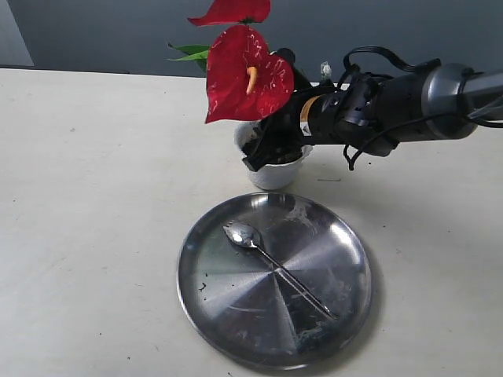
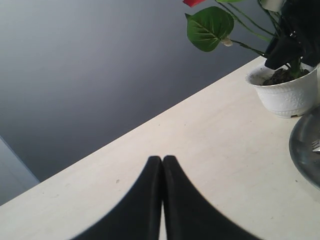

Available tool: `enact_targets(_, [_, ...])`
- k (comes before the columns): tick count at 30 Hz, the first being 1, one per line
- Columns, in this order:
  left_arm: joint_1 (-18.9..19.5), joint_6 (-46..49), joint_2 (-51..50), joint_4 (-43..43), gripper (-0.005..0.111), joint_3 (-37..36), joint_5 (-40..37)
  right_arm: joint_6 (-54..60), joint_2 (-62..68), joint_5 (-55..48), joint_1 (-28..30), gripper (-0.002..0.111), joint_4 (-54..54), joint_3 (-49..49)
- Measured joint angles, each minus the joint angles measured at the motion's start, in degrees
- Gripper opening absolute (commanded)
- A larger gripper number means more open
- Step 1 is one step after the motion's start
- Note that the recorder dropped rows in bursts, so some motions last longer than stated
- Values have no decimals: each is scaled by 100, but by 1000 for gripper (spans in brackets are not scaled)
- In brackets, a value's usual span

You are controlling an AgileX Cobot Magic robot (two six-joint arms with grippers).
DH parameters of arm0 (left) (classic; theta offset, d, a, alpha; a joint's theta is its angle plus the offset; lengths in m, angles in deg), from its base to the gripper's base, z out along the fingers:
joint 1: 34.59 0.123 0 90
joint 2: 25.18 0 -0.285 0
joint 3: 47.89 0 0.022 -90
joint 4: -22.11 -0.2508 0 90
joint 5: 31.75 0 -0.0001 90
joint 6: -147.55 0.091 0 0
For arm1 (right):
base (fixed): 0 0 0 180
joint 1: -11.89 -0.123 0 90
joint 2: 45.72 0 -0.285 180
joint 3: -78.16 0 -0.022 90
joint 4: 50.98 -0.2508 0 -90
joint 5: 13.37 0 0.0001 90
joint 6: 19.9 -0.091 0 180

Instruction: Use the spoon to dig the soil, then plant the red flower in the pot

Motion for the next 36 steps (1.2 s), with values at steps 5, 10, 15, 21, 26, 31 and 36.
enact_targets(5, [0,0,0,0,1,0,0,-22,-10,-56,0,23,-64,0])
enact_targets(10, [0,0,0,0,1,0,0,-35,-22,-167,0,23,-198,0])
enact_targets(15, [0,0,0,0,1,0,0,-35,-36,-281,-119,23,-209,0])
enact_targets(21, [0,0,0,0,1,0,0,-14,-39,-361,-323,23,-209,0])
enact_targets(26, [0,0,0,0,1,0,0,-15,-39,-392,-360,23,-209,0])
enact_targets(31, [0,0,0,0,1,0,0,-15,-39,-405,-360,23,-209,0])
enact_targets(36, [0,0,0,0,1,0,0,-15,-48,-405,-360,23,-209,0])
